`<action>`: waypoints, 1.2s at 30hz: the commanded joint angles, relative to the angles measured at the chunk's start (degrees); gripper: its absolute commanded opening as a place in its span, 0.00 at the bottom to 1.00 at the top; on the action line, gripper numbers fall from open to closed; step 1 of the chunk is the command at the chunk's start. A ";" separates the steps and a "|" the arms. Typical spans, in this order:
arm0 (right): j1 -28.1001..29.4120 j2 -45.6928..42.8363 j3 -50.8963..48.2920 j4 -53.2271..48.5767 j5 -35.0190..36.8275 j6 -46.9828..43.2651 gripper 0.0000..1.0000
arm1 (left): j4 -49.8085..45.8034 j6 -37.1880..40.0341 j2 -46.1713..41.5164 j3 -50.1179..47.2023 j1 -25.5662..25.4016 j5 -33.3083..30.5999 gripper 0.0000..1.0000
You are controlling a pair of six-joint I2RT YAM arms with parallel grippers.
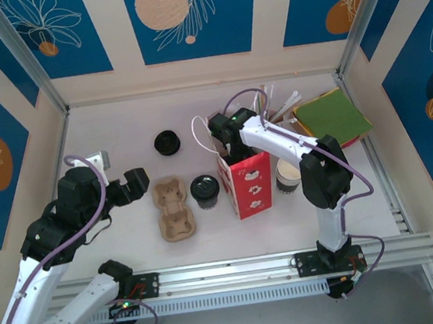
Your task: Pack the takeout coffee
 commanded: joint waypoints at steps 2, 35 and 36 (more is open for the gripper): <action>0.42 -1.71 2.02 -2.13 -0.32 0.70 0.48 | -0.16 -0.12 -0.15 -0.18 0.48 -0.46 1.00; 0.40 -4.38 3.30 -3.53 1.16 2.21 0.62 | -0.16 -0.43 -0.59 -0.75 0.56 0.02 1.00; 0.44 -4.52 3.34 -3.53 1.24 2.21 0.62 | -0.16 -0.41 -0.59 -0.76 0.46 0.02 1.00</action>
